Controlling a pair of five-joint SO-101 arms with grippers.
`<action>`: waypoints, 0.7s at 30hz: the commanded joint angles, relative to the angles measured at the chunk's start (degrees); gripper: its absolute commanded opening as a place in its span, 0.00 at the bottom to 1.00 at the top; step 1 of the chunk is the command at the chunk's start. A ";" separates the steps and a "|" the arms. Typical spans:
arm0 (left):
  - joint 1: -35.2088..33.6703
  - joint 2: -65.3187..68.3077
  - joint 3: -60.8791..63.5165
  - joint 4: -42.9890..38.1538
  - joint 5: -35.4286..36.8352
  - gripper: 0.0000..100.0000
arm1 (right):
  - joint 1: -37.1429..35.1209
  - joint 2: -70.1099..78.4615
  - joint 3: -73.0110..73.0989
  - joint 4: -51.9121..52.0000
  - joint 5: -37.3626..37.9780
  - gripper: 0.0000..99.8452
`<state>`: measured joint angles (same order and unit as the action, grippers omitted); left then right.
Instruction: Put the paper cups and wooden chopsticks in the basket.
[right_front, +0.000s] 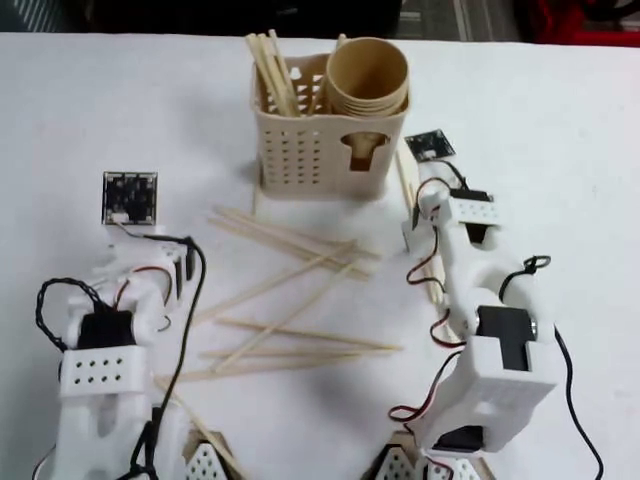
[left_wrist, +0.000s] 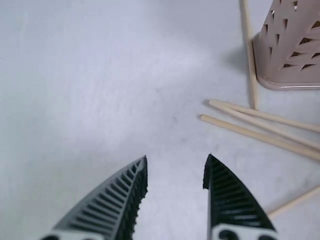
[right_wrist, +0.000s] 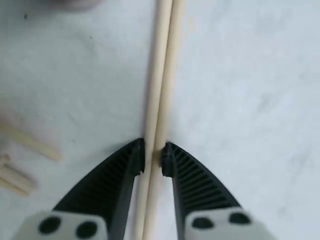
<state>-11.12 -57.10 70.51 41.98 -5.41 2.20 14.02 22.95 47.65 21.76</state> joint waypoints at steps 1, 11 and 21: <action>-0.66 -1.45 -0.44 -1.41 -0.44 0.19 | 3.21 -5.41 -0.97 1.27 0.88 0.02; -0.66 -1.45 -0.44 -1.41 -0.44 0.19 | 3.74 -15.43 -0.97 5.14 0.97 0.02; -0.66 -1.45 -0.44 -1.41 -0.44 0.19 | -1.63 -10.59 -1.14 11.82 0.44 0.12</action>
<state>-11.12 -57.10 70.51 41.89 -5.41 2.73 1.89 23.12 57.85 22.37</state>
